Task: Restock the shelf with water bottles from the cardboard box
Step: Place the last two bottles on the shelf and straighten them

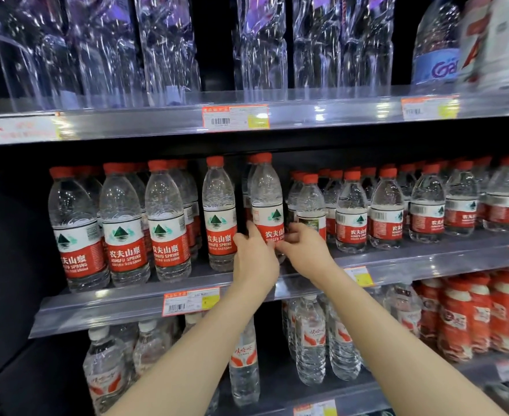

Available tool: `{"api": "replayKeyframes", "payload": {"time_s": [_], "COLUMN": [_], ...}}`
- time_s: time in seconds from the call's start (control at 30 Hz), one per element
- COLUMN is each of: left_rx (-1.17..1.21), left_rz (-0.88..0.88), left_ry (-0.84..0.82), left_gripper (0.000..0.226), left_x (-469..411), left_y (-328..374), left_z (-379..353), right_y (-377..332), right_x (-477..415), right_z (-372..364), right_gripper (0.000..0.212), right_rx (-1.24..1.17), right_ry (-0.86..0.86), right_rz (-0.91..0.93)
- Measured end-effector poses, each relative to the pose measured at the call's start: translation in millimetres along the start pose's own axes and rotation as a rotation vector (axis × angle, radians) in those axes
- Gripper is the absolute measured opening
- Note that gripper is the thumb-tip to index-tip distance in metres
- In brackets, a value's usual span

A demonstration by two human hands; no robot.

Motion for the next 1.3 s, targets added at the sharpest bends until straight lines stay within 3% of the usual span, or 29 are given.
{"api": "replayKeyframes", "payload": {"time_s": [0.13, 0.27, 0.73, 0.83, 0.93, 1.0, 1.17, 1.3], "left_rx": [0.032, 0.033, 0.107, -0.043, -0.145, -0.109, -0.018, -0.064], "left_rz": [0.038, 0.007, -0.059, -0.086, -0.260, -0.330, -0.312, -0.157], "left_ry": [0.087, 0.124, 0.120, 0.203, 0.298, 0.260, 0.078, -0.033], "left_gripper": [0.053, 0.028, 0.035, 0.034, 0.028, 0.024, 0.031, 0.032], "left_x": [4, 4, 0, 12, 28, 32, 25, 12], "left_y": [-2, -6, -9, -1, 15, 25, 49, 61], "left_z": [1, 4, 7, 12, 6, -4, -33, -53], "right_y": [-3, -2, -6, -5, -6, -2, 20, 26], "right_x": [4, 6, 8, 12, 18, 20, 16, 9], "right_z": [4, 7, 1, 20, 52, 68, 73, 75], "right_gripper": [0.019, 0.024, 0.030, 0.024, 0.015, 0.011, 0.018, 0.037], "right_rx": [0.029, 0.009, 0.053, -0.047, -0.071, -0.012, 0.142, 0.106], "right_ry": [0.012, 0.087, 0.134, 0.264, 0.476, 0.537, 0.387, 0.225], "right_rz": [0.074, 0.091, 0.064, -0.002, -0.010, -0.010, -0.069, -0.121]}}
Point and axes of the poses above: each hand's wrist, its own x-axis away from the middle knuckle, its own z-axis out of the back of the hand, y = z × x, the point moved 5 cm from there along -x, towards the middle knuckle, and after that the axes turned 3 degrees about x, right-handed, at the moved point
